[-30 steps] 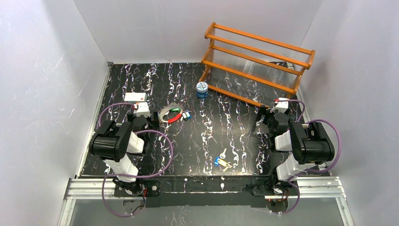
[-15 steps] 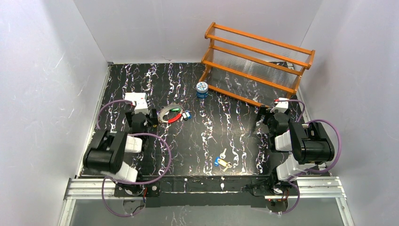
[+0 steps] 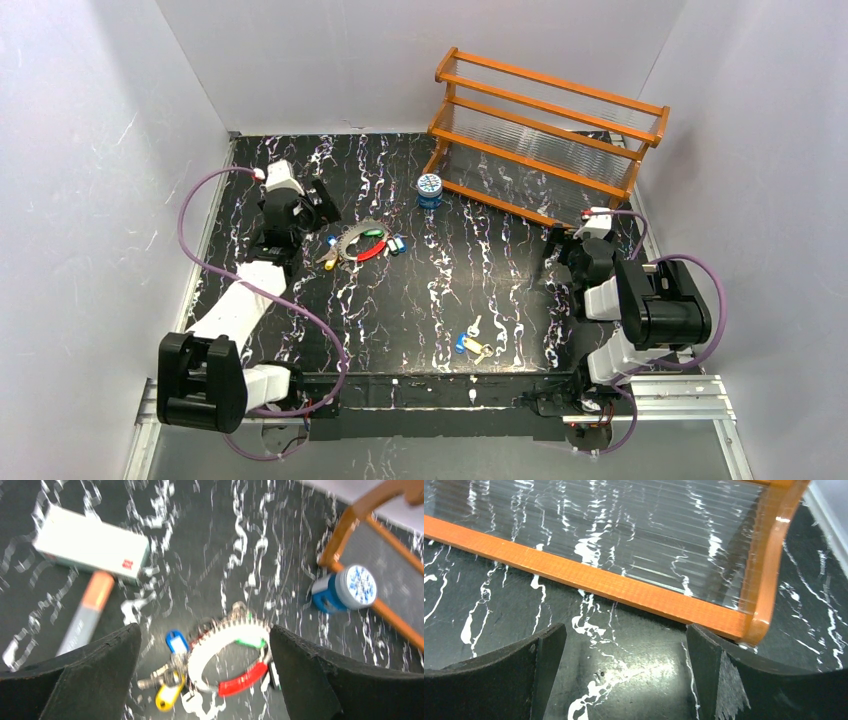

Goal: Put the keys on the keyring

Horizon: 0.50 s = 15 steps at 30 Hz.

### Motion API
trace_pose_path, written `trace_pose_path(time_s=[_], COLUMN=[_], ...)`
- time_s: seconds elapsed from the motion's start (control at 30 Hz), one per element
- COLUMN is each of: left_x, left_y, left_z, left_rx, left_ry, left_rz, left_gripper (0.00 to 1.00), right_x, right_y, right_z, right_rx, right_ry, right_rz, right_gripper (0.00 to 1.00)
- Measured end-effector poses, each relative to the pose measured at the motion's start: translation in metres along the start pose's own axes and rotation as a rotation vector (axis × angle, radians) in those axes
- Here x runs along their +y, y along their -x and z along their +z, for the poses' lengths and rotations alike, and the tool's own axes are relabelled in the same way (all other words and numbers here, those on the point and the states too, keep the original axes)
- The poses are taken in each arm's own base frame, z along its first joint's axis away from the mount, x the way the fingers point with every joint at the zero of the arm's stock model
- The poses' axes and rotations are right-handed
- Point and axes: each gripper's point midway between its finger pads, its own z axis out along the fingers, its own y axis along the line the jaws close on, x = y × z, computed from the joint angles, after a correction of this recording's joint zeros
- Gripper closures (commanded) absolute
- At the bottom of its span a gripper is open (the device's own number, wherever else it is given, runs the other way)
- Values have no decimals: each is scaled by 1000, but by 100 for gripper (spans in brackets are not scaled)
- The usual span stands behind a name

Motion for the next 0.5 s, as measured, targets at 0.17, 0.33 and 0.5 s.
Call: trace_pose_path(time_s=[0.17,0.33,0.5], left_x=[-4,-10,-17], left_y=[-41,-68,-97], left_z=[-7,-12,-7], left_rx=[151,235,345], left_ry=[-40,-86,-120], left_rz=[-60,-123,-164], left_gripper=[2,14,30], right_x=[20,54,68], right_y=[23,103,102], right_z=[12,14,-10], right_rx=[79,5,83], right_ry=[90,245,315], right_rz=[-1,60,128], right_gripper=[1,1,1])
